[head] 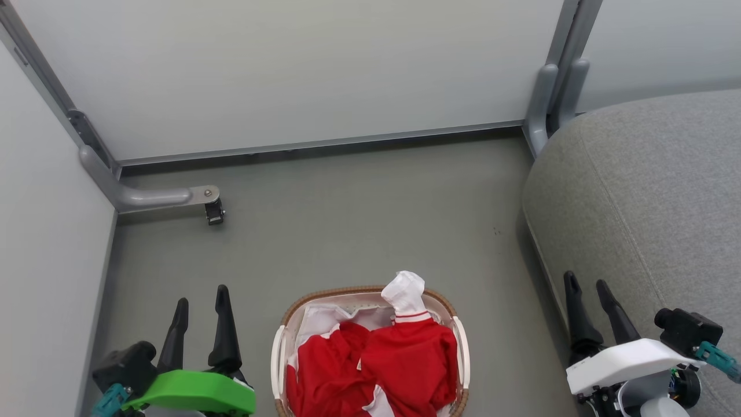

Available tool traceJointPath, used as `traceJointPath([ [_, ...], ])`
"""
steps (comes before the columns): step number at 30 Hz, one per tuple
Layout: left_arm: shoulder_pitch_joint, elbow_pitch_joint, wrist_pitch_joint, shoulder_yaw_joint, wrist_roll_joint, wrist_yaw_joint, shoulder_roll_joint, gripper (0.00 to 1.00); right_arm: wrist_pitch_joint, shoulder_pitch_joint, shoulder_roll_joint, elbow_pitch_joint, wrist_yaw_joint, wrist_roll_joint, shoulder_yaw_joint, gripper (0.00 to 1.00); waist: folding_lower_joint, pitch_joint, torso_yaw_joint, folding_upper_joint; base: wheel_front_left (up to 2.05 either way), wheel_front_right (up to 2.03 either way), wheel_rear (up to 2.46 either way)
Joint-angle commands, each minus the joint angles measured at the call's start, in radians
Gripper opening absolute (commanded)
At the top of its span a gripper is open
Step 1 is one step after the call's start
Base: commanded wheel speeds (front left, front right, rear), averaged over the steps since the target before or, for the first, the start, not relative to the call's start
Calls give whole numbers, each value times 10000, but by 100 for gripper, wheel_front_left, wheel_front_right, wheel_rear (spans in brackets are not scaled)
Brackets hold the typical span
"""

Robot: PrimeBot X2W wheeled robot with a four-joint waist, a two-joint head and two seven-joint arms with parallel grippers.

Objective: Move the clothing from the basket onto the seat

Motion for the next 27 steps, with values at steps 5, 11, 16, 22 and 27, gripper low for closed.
traceJointPath([
  [5, 125, 101, -186, -134, 631, 79, 77, 100, -207, 89, -65, 78, 3, -603, 69, 100, 0, -4, 17, 0, 0, 0, 0],
  [11, 179, 278, -357, -255, 1183, 141, 82, 100, -361, 144, -72, 246, 3, -1175, 137, 100, 0, -8, 36, 0, 0, 0, 0],
  [16, 235, 405, -448, -348, 1570, 150, 84, 100, -463, 156, -76, 323, 3, -1543, 191, 100, 0, -29, 38, 0, 0, 0, 0],
  [22, 287, 516, -562, -435, 1958, 206, 87, 100, -585, 206, -83, 426, 3, -1994, 285, 100, 0, -51, 36, 0, 0, 0, 0],
  [27, 370, 599, -667, -520, 2290, 255, 90, 100, -689, 207, -89, 504, 3, -2350, 344, 100, 0, -67, 43, 0, 0, 0, 0],
])
